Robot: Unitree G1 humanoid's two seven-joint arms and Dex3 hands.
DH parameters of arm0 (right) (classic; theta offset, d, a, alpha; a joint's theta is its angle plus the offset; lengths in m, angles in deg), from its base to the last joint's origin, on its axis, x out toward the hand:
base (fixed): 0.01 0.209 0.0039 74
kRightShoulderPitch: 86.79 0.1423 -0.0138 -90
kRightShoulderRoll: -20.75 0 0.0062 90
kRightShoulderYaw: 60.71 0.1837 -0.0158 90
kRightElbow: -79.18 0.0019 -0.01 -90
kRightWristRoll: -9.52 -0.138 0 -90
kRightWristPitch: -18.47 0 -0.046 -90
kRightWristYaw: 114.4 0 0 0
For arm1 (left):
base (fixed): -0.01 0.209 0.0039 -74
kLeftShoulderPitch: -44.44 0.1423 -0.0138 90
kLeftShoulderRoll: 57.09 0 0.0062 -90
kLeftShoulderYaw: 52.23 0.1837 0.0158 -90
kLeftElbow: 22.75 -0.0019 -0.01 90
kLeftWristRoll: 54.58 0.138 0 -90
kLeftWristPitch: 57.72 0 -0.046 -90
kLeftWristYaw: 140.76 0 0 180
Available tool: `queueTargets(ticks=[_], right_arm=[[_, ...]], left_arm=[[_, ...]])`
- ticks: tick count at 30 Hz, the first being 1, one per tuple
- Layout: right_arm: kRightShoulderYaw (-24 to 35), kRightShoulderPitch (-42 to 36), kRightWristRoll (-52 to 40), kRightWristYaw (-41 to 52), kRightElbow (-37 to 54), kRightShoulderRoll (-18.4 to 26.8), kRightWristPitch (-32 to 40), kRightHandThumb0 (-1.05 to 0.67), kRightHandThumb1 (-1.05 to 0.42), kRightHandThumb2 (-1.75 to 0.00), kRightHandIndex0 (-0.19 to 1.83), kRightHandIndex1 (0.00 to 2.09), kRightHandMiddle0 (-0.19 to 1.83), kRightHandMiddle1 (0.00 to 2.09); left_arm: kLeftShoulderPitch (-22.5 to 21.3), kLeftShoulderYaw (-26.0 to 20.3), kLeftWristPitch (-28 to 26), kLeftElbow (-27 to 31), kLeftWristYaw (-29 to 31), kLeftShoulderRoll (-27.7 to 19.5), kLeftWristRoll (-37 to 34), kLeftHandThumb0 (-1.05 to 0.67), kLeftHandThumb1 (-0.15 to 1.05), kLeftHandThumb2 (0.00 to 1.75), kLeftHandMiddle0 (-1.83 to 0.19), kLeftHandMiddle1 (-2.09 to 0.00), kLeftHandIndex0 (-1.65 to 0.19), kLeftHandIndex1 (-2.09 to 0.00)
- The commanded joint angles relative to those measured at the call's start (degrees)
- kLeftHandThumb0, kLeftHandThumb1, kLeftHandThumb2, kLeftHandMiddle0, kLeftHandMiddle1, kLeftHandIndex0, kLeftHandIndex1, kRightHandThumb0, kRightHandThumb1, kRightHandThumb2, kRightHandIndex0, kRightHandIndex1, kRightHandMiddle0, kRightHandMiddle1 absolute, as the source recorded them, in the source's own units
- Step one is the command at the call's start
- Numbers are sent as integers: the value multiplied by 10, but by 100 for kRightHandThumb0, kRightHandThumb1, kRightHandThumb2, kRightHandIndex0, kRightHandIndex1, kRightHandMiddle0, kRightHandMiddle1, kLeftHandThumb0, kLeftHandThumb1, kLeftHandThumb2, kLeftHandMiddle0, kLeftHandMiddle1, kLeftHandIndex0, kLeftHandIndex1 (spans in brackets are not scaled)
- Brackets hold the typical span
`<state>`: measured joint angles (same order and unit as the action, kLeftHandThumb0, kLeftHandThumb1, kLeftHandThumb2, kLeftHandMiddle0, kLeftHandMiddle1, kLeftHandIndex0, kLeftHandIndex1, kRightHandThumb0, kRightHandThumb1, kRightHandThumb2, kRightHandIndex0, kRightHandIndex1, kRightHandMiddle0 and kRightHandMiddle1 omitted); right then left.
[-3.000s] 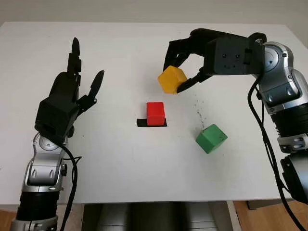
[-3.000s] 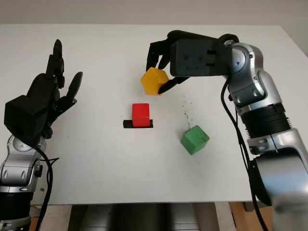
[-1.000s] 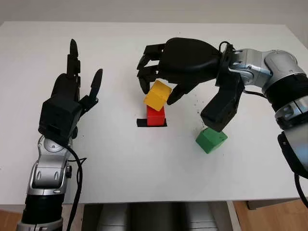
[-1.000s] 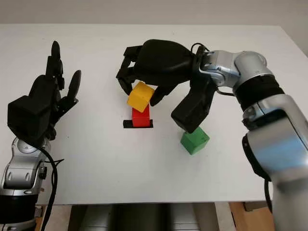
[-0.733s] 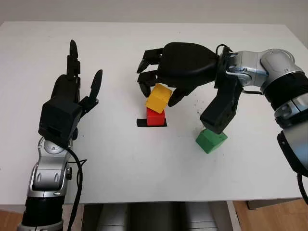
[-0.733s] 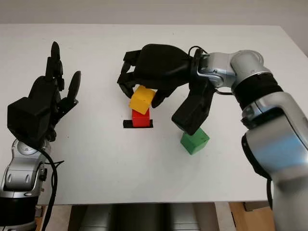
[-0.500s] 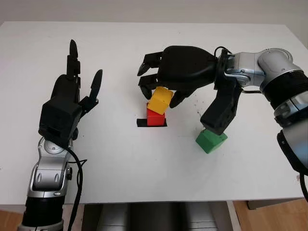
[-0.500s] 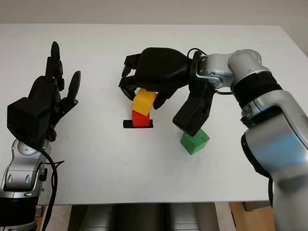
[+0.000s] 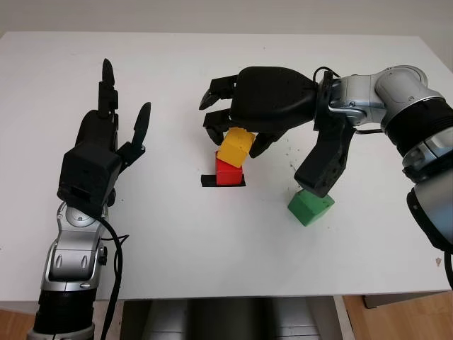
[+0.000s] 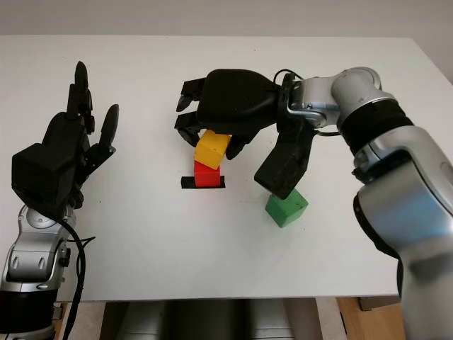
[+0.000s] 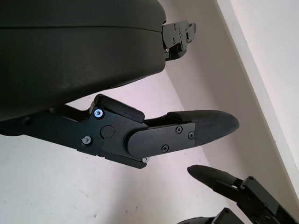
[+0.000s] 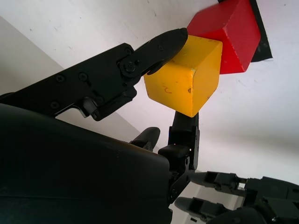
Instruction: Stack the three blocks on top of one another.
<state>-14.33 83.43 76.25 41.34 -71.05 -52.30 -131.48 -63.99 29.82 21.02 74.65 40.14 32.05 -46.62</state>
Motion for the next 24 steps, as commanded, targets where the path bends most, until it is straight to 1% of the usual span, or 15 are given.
queueTargets(ticks=[1, 9, 10, 13, 14, 17, 20, 24], right_arm=[[-3, 17, -1, -5, -1, -4, 1, -55, -88, -5, 22, 65, 60, 125], [-4, 14, -8, -13, -3, -7, 0, -56, -89, -6, 21, 71, 60, 126], [-3, 13, -9, -13, -4, -7, 0, -58, -88, -5, 20, 71, 59, 125], [-3, 12, -11, -13, -3, -7, 0, -65, -86, -5, 18, 68, 44, 115], [-4, 13, -9, -13, -2, -6, 1, -69, -84, -5, 18, 61, 39, 95], [-7, 14, -4, -10, 4, -3, 5, -74, -84, -5, 22, 39, 41, 54], [-7, 15, -4, -6, 5, 0, 4, -74, -83, -5, 20, 29, 37, 40], [-6, 15, -7, 3, 5, 1, 5, -75, -83, -5, 20, 25, 30, 33]], left_arm=[[6, 2, 1, 13, -2, 2, 1, -77, 105, 59, 19, 0, 19, 0], [5, 4, -3, 14, -3, 4, 6, -78, 105, 59, 19, 0, 19, 0], [5, 3, 0, 13, -3, 5, 5, -77, 105, 59, 19, 0, 19, 0], [4, 4, -2, 13, -4, 6, 7, -78, 105, 59, 19, 0, 19, 0], [4, 4, -2, 13, -4, 5, 7, -78, 105, 59, 19, 0, 19, 0], [4, 3, -2, 14, -4, 9, 4, -77, 105, 59, 19, 0, 19, 0], [5, 2, 9, 9, -8, 11, 4, -75, 105, 59, 19, 0, 19, 0], [6, 2, 14, 7, -9, 11, 7, -76, 105, 59, 19, 0, 19, 0]])
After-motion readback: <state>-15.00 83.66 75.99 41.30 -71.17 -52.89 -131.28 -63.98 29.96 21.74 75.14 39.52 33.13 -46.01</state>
